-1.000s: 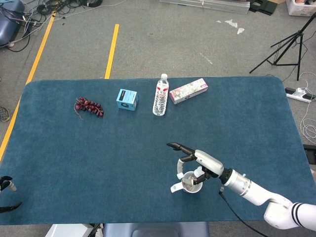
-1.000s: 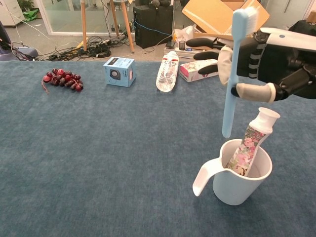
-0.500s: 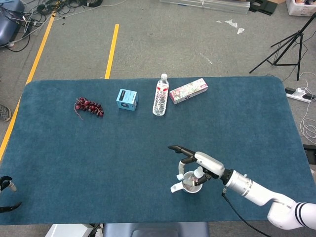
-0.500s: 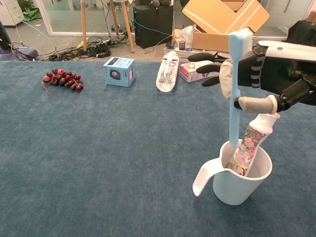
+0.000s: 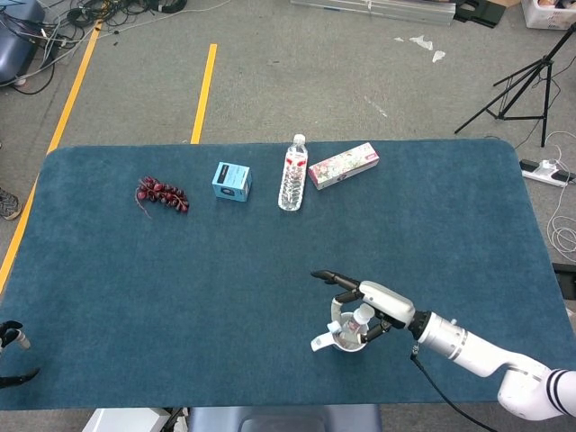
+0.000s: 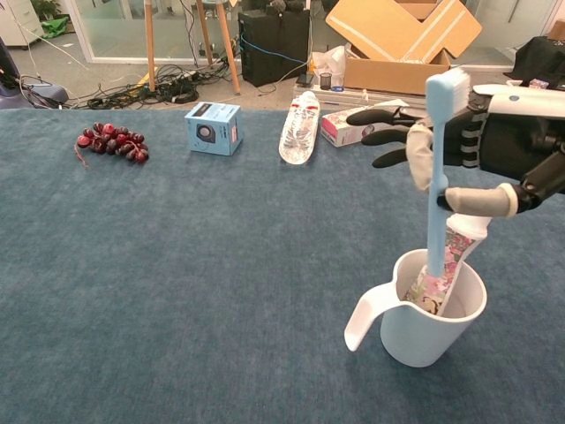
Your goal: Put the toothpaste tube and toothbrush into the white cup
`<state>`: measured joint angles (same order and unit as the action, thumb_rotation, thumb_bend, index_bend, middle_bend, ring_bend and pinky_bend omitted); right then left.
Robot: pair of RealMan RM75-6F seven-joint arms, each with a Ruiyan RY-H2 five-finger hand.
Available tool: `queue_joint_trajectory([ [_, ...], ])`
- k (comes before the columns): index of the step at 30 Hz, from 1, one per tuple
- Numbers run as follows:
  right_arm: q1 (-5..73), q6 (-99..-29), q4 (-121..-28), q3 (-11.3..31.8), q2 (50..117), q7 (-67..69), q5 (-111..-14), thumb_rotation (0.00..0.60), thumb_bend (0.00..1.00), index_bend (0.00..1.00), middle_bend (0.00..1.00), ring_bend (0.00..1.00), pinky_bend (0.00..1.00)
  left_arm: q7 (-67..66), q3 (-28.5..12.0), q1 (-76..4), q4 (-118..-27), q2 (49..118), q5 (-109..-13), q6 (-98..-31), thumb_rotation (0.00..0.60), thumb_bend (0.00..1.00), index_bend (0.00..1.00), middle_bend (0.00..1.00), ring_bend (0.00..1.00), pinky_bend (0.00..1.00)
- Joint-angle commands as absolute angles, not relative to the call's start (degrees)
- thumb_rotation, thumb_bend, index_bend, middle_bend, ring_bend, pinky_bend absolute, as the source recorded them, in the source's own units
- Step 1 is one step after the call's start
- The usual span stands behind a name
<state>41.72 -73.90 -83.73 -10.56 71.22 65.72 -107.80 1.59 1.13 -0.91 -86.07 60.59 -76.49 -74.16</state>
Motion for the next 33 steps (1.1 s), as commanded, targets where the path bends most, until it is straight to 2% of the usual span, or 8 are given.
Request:
queue_joint_trajectory([
  [1, 41.8, -73.9, -83.5, -10.8, 71.2, 65.9, -107.9, 0.600, 0.27, 0.65, 0.04, 0.00, 0.10, 1.5, 1.1, -0.9, -86.1, 60.6, -76.5, -74.1, 0.600, 0.00, 0.49, 0.27, 0.21, 0.29],
  [17, 42.4, -73.6, -82.5, -11.8, 71.4, 66.3, -108.3, 0.600, 0.21, 0.59, 0.02, 0.00, 0.09, 1.6, 1.1, -0.9, -86.1, 60.6, -76.4, -74.2, 0.600, 0.00, 0.49, 0.27, 0.21, 0.29],
  [33, 42.7, -73.5, -81.9, -12.2, 71.6, 66.6, -108.2, 0.600, 0.20, 0.57, 0.01, 0.00, 0.09, 1.6, 1.1, -0.9, -86.1, 60.5, -76.4, -74.1, 0.600, 0.00, 0.49, 0.27, 0.21, 0.29],
])
